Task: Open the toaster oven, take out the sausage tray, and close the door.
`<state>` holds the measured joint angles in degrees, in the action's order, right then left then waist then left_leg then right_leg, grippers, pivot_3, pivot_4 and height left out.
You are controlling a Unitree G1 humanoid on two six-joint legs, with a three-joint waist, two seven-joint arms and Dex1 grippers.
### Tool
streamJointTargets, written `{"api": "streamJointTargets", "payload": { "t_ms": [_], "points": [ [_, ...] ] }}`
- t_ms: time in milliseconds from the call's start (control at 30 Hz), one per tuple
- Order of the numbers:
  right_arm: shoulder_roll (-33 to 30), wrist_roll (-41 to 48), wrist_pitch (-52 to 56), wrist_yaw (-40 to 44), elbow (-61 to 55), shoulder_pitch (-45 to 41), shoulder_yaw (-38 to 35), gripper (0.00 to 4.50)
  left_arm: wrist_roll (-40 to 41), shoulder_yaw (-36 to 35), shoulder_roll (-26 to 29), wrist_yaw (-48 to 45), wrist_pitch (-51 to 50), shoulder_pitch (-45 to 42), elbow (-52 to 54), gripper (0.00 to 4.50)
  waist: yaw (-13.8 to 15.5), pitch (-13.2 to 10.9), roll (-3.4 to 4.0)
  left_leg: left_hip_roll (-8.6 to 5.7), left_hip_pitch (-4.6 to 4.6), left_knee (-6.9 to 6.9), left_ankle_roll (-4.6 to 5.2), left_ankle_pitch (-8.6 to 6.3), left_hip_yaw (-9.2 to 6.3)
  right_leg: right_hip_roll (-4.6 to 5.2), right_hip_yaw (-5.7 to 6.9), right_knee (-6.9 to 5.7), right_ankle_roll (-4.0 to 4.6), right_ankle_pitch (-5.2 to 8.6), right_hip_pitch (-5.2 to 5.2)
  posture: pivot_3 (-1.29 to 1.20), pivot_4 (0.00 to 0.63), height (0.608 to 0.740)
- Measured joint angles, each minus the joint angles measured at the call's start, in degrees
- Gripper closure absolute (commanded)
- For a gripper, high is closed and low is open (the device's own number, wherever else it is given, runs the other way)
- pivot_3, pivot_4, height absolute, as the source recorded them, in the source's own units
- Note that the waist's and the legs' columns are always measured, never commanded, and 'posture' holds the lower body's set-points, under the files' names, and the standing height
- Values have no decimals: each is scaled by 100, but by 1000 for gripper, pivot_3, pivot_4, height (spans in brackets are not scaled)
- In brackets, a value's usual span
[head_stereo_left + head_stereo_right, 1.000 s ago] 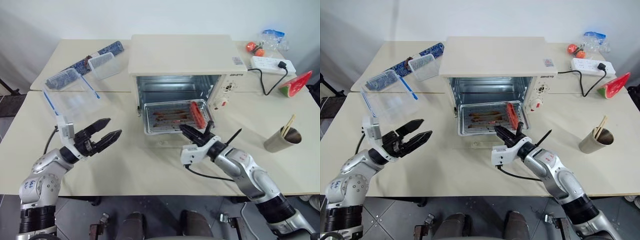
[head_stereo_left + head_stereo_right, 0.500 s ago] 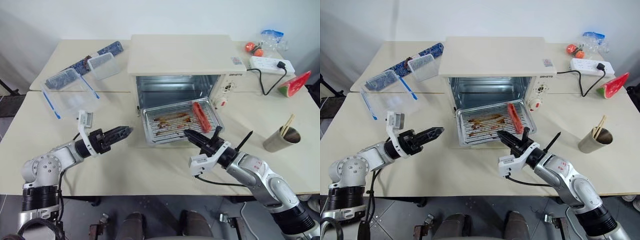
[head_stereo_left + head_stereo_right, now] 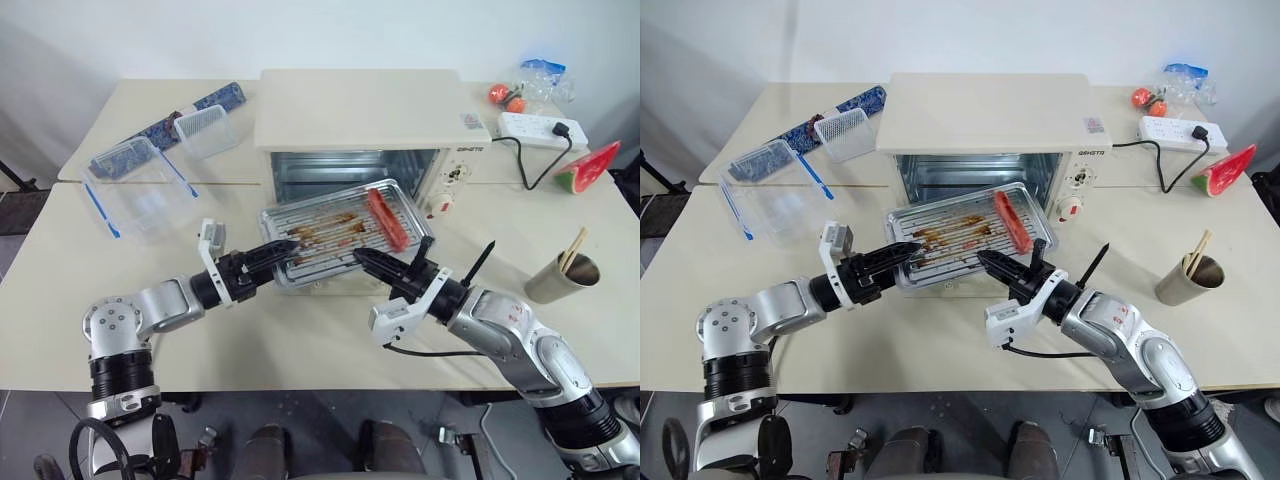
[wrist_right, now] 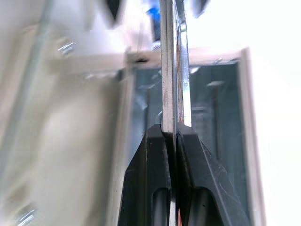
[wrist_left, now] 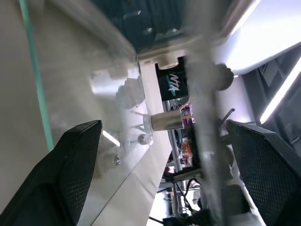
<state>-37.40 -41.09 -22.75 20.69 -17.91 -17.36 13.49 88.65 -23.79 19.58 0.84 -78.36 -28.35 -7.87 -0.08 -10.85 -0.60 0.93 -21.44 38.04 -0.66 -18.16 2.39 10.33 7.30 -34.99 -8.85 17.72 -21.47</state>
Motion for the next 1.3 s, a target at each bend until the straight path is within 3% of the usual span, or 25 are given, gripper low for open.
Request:
{"api": "streamJointTargets", "payload": {
  "t_ms": [300, 433, 900, 1067, 1300],
  "points": [
    [27, 253, -97, 303, 29, 11, 168, 4500, 1938, 372, 18, 1413, 768, 157, -149, 3312, 5, 0, -4, -2, 1, 4, 0, 0, 1, 0, -4, 1, 0, 0, 2, 0, 150, 740],
    [57, 524, -77, 445, 42, 3, 163, 4500, 2200, 464, 113, 1504, 771, 217, -150, 4478, 5, 0, -5, -3, 1, 4, 0, 0, 8, 0, -3, 2, 0, 0, 3, 0, 150, 740],
    [-22, 924, -250, 714, 12, 64, -63, 86, 2261, 493, 198, 1305, 610, 620, -132, 4500, 7, 0, -5, -3, 2, 3, 0, 0, 10, -1, -5, 5, 0, 0, 3, 0, 150, 740],
    [-699, 1956, -995, 863, -82, 785, -495, 86, 2261, -72, 870, 659, 427, 1088, -181, 4500, -13, 0, -5, -2, 7, -10, 0, 0, 19, -2, -9, 13, 0, 0, 1, 0, 150, 740],
    [-1345, 2884, -2151, 945, 291, 1268, -1107, 86, 2263, -557, 1275, -203, 326, 1871, -141, 4500, 8, -2, -12, -1, 18, -3, 1, 0, 27, -1, -27, 22, 1, 1, 13, 0, 150, 740]
  ]
}}
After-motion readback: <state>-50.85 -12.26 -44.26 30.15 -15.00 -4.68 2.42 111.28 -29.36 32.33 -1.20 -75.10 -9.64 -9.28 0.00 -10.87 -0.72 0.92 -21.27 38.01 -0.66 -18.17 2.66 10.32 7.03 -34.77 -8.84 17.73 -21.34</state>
